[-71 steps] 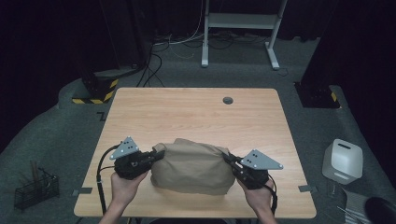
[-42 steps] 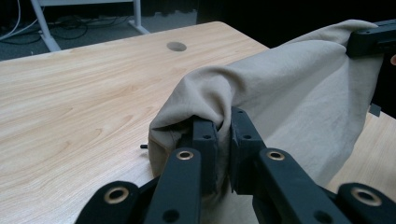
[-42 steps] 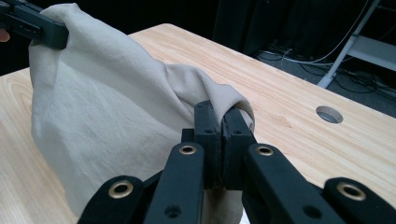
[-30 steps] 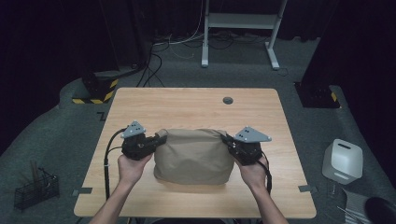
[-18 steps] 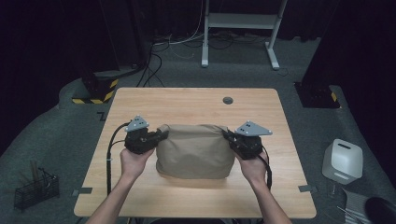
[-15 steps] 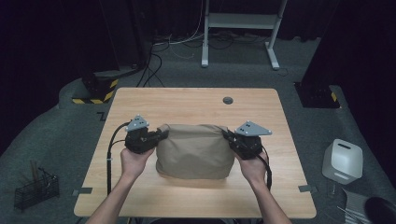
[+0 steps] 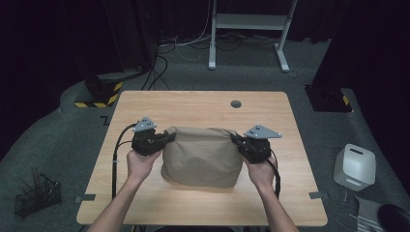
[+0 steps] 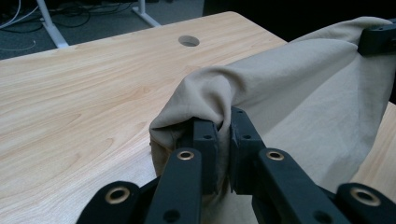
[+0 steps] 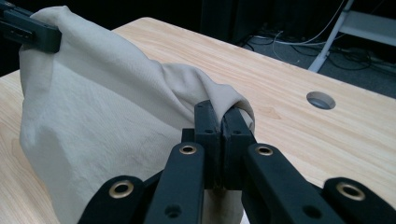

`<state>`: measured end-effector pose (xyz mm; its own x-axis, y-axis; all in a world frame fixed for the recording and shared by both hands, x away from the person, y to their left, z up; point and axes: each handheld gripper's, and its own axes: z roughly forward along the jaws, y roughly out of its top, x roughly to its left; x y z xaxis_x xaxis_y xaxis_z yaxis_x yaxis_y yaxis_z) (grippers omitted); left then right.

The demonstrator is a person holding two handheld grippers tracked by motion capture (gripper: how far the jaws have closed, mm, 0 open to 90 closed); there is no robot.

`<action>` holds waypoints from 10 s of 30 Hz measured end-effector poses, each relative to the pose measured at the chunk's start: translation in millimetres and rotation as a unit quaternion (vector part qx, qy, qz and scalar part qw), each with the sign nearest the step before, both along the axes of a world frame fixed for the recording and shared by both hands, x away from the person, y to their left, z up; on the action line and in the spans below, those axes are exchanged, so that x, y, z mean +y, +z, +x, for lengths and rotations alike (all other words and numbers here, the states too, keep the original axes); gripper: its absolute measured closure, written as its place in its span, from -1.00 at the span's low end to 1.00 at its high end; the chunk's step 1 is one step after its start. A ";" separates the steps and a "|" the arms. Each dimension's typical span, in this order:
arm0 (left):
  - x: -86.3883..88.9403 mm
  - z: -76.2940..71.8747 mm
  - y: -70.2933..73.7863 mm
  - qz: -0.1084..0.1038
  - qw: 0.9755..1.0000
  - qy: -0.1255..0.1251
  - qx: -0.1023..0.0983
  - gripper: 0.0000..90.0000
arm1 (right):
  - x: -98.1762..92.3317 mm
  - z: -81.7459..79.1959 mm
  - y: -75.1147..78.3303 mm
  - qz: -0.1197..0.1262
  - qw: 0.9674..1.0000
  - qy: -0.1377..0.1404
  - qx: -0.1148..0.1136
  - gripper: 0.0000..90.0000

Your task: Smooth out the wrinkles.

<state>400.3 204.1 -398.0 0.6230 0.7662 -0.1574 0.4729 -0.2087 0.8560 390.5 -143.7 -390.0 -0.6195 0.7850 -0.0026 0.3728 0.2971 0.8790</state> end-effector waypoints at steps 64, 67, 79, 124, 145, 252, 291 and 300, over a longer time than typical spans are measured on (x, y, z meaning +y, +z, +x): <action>-12.3 57.6 -38.1 0.067 0.997 0.036 0.032 0.86 | 17.0 60.5 -44.8 -0.046 0.998 -0.041 0.032 0.94; -12.3 62.4 -44.9 0.066 0.996 0.040 0.042 0.85 | 19.4 64.6 -50.3 -0.050 0.997 -0.045 0.034 0.93; -12.5 69.8 -61.7 0.069 0.995 0.046 0.056 0.85 | 21.7 72.4 -65.9 -0.057 0.996 -0.051 0.047 0.93; -5.9 24.7 -105.6 0.045 0.993 0.025 0.110 0.85 | 16.6 52.0 -114.8 -0.043 0.990 -0.036 0.131 0.92; 16.3 17.5 -72.7 0.024 0.991 0.112 0.069 0.06 | -6.9 45.9 -97.1 -0.040 0.990 -0.089 0.099 0.34; -6.6 13.7 -81.9 0.043 0.995 0.063 0.058 -0.32 | -45.1 10.8 -102.2 0.014 0.994 -0.080 0.079 0.13; 72.8 -40.8 -109.3 0.029 0.985 0.152 0.071 -0.28 | -80.9 -27.0 -122.8 -0.002 0.987 -0.136 0.086 0.18; 82.0 -44.1 -116.8 0.042 0.981 0.174 0.076 -0.28 | -92.3 -33.8 -127.3 -0.019 0.984 -0.158 0.085 0.18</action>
<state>356.2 286.0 -514.8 0.2954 0.9427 -0.1552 0.6484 -0.0784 0.7573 356.8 -236.1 -517.3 -0.3382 0.9399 0.0465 0.5933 0.1746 0.7858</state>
